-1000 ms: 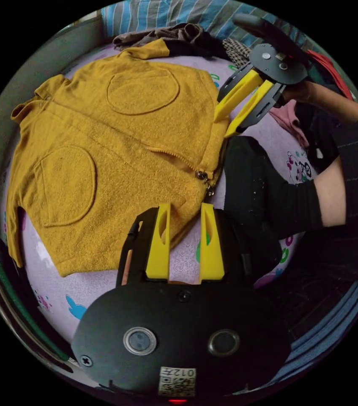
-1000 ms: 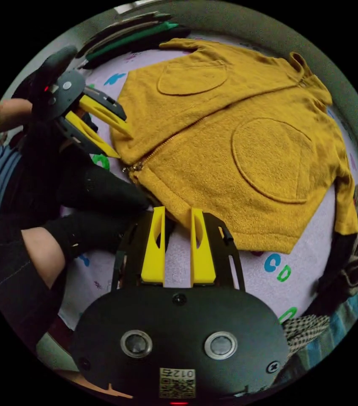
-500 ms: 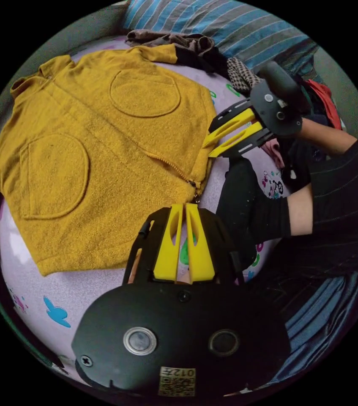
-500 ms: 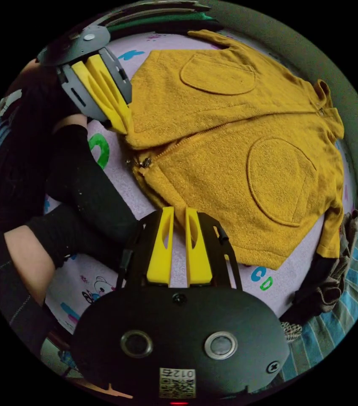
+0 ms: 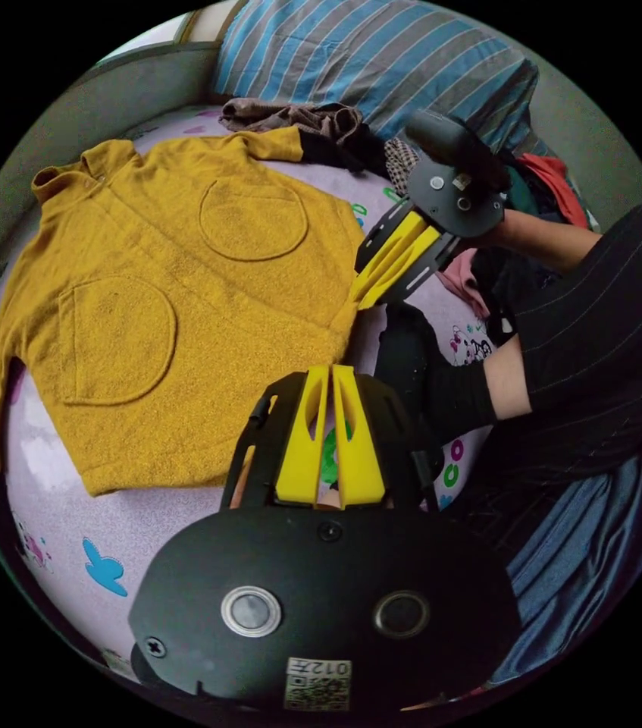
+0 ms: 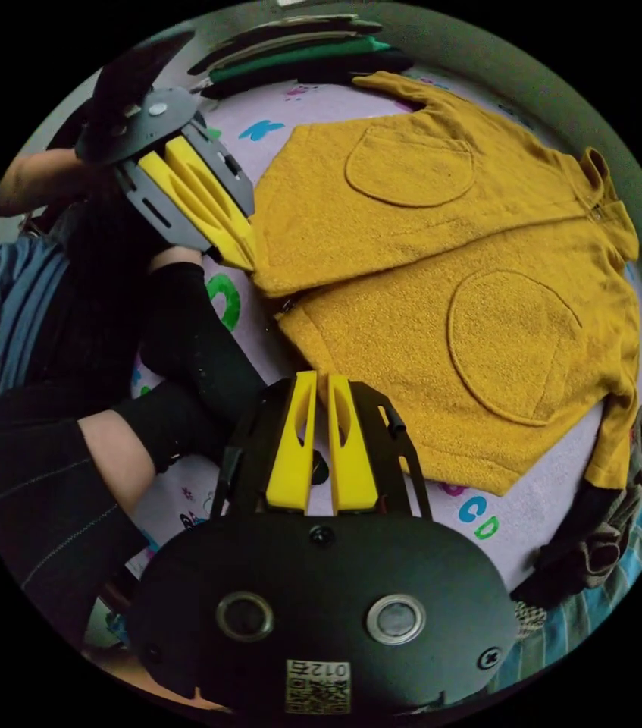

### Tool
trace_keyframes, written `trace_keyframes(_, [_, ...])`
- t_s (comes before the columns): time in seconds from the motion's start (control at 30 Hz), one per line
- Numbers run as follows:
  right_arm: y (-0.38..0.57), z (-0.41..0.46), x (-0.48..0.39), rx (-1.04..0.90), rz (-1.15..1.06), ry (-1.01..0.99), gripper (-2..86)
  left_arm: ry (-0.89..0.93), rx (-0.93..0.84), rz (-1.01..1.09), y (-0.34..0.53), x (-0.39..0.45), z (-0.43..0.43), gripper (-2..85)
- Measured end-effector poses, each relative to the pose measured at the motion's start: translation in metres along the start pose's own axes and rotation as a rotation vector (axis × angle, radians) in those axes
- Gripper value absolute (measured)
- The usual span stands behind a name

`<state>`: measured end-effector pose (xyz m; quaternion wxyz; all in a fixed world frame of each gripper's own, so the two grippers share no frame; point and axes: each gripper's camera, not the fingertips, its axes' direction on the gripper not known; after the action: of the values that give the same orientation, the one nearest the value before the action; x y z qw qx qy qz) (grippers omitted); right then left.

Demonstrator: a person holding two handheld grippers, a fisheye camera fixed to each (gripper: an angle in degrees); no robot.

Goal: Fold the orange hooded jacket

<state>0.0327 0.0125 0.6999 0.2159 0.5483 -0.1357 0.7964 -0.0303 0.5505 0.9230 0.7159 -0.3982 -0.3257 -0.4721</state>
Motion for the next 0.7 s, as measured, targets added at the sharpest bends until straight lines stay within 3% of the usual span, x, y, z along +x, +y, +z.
trace_keyframes(0.53, [-0.003,0.007,0.039,-0.068,0.155,-0.125,5.7,0.027,-0.268,0.023,-0.055,-0.037,0.057,0.3])
trace_keyframes(0.7, [-0.007,-0.034,0.06,0.086,0.211,-0.153,5.4,0.026,-0.263,0.02,-0.063,-0.047,0.058,0.1])
